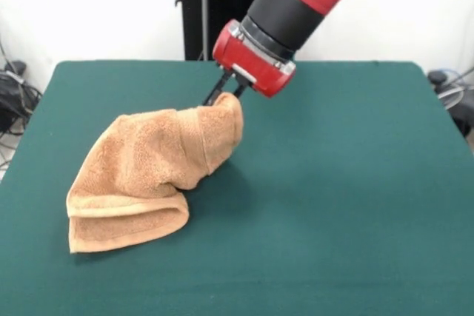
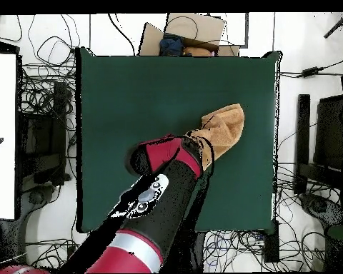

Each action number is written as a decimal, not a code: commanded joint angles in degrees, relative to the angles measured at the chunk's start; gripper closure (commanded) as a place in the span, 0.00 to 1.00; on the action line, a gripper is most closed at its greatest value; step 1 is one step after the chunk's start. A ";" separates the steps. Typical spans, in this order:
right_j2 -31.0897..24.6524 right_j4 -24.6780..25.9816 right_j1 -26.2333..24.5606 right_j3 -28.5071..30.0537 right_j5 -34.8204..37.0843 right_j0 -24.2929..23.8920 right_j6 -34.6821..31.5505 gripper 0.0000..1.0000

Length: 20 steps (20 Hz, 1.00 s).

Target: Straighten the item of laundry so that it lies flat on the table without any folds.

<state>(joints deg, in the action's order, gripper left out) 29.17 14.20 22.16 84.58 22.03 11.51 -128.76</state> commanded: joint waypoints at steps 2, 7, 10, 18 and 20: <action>-4.07 -5.88 -6.16 4.25 -6.09 1.08 -15.73 1.00; -3.84 -6.49 -7.54 2.68 -5.81 2.21 -12.57 1.00; -6.18 -5.30 -7.68 1.60 -8.05 1.80 -9.24 1.00; -9.86 -1.03 -7.50 -6.06 -0.28 1.28 2.07 1.00; -8.86 -0.58 -7.50 -7.33 1.28 2.57 2.47 1.00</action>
<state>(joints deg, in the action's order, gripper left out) 28.16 11.69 15.95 81.90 18.56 12.74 -128.76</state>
